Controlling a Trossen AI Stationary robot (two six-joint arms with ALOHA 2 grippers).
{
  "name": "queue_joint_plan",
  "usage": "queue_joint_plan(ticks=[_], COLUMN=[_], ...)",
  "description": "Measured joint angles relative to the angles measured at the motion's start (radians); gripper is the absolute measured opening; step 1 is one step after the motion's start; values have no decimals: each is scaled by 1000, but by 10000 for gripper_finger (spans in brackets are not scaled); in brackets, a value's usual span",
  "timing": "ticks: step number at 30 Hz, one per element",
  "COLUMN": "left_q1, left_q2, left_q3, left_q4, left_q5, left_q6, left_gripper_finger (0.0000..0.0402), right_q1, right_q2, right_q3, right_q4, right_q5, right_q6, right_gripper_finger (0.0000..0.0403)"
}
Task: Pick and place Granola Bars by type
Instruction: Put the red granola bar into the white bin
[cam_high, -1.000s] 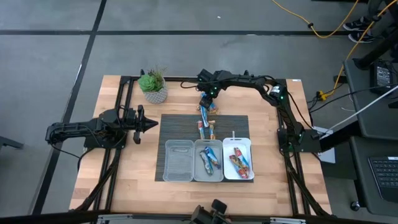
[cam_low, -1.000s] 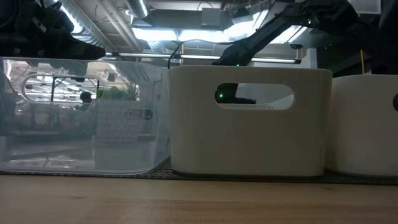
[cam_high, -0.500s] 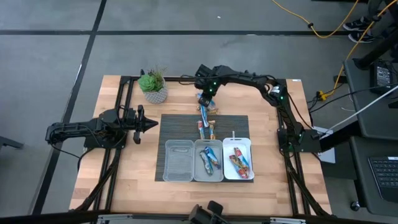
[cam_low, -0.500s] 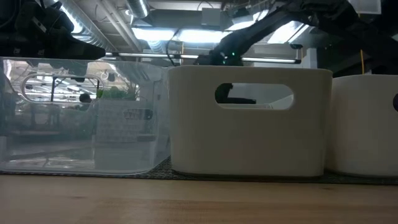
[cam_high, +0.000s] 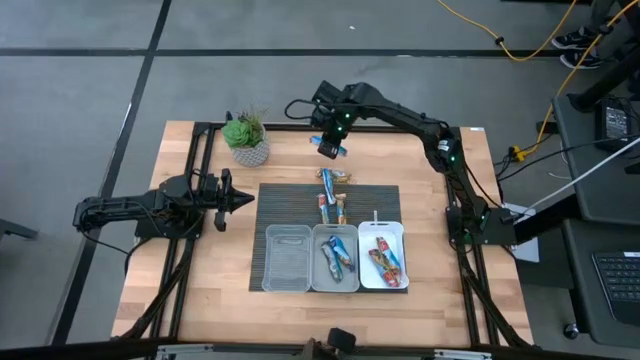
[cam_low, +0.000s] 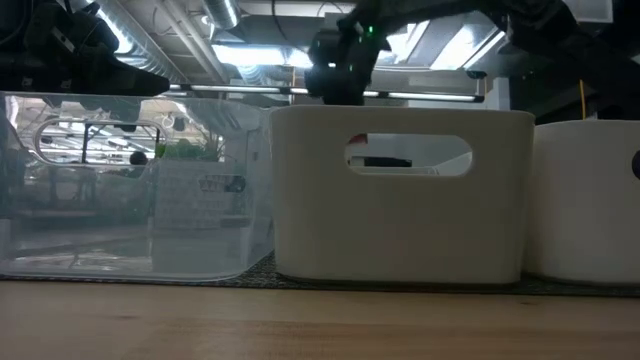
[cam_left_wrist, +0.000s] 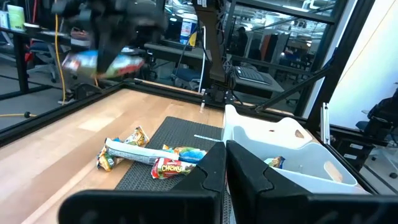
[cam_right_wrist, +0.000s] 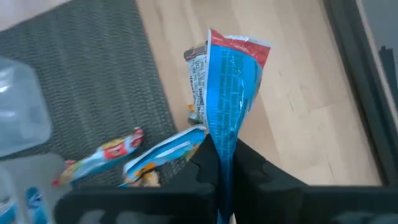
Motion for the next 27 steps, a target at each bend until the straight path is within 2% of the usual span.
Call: queue_joint_plan(ticks=[2, 7, 12, 18, 21, 27], left_q1=[0, 0, 0, 0, 0, 0], left_q2=[0, 0, 0, 0, 0, 0], left_q3=[0, 0, 0, 0, 0, 0], left_q4=[0, 0, 0, 0, 0, 0], left_q5=[0, 0, 0, 0, 0, 0], left_q6=[0, 0, 0, 0, 0, 0], left_gripper_finger=[6, 6, 6, 6, 6, 6], right_q1=[14, 55, 117, 203, 265, 397], right_q2=[-9, -108, -207, -345, -419, -535], right_q3=[33, -9, -11, -11, -11, -11], right_q4=[-34, -63, -96, -108, -119, -217], right_q5=[-1, 32, 119, 151, 235, 390], right_q6=[0, 8, 17, 119, 180, 318], right_gripper_finger=[18, 39, 16, 29, 35, 16])
